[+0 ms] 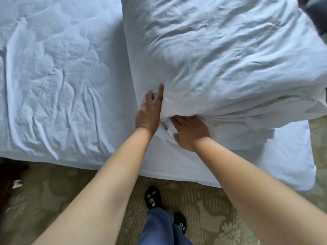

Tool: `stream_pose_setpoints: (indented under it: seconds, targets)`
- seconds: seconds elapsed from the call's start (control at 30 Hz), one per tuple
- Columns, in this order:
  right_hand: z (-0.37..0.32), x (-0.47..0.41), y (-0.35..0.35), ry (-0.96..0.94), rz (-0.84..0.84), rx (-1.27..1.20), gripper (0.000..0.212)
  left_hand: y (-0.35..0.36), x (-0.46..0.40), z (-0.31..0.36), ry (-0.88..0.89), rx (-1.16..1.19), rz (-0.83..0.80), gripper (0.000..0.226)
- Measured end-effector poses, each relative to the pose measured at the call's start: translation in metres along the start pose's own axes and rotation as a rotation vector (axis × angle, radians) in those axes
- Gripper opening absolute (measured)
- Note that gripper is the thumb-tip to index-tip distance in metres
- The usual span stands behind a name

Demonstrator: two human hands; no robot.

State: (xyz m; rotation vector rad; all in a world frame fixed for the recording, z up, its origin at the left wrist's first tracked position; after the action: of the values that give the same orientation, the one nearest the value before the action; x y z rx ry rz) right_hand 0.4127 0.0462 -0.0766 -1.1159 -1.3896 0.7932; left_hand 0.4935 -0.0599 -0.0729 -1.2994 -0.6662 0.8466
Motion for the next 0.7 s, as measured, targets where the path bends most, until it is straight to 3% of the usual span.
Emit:
stream_pose_setpoints:
  seconds: [0.07, 0.13, 0.23, 0.3, 0.4, 0.47, 0.5, 0.57, 0.63, 0.7]
  targets:
    - [-0.002, 0.005, 0.004, 0.015, 0.002, -0.007, 0.08, 0.013, 0.004, -0.008, 0.103, 0.055, -0.147, 0.09]
    - [-0.007, 0.009, 0.01, 0.017, 0.028, 0.061, 0.089, 0.019, 0.013, -0.023, 0.124, 0.16, -0.25, 0.105]
    - [-0.013, 0.016, 0.015, -0.024, 0.123, 0.072, 0.079, 0.024, 0.024, -0.033, 0.081, 0.159, -0.365, 0.125]
    - [-0.018, 0.019, 0.006, -0.076, 0.269, -0.011, 0.064, 0.024, 0.024, -0.029, 0.072, 0.146, -0.3, 0.118]
    - [-0.028, 0.028, -0.015, -0.095, 0.435, -0.154, 0.044, 0.007, 0.009, -0.021, -0.043, 0.156, -0.143, 0.087]
    - [-0.019, 0.033, -0.034, 0.13, 0.515, -0.405, 0.019, 0.004, -0.005, -0.022, -0.181, 0.172, -0.188, 0.07]
    - [-0.008, 0.033, -0.036, 0.323, 0.513, -0.602, 0.018, 0.003, -0.008, -0.021, -0.212, 0.178, -0.228, 0.063]
    - [0.001, 0.034, -0.034, 0.672, 0.443, -1.007, 0.035, 0.0, -0.009, -0.019, -0.176, 0.141, -0.307, 0.054]
    - [-0.01, 0.024, -0.028, 0.793, 0.323, -1.374, 0.027, -0.003, -0.002, -0.019, -0.132, 0.104, -0.378, 0.051]
    - [-0.034, 0.018, -0.029, 0.822, 0.156, -1.7, 0.052, -0.006, 0.003, -0.021, -0.12, 0.157, -0.445, 0.05]
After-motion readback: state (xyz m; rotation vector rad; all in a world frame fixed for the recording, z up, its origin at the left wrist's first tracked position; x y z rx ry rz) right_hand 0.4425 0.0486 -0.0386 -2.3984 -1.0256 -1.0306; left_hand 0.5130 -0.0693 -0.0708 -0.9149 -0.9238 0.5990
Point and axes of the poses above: each hand's wrist, its own x-axis away from the middle knuckle, its own y-axis out of the palm, z = x × y, the point moved 7 cm from there along -x, towards the middle knuckle, and after that the axes turned 7 degrees about -x, right-handed, at the moved point
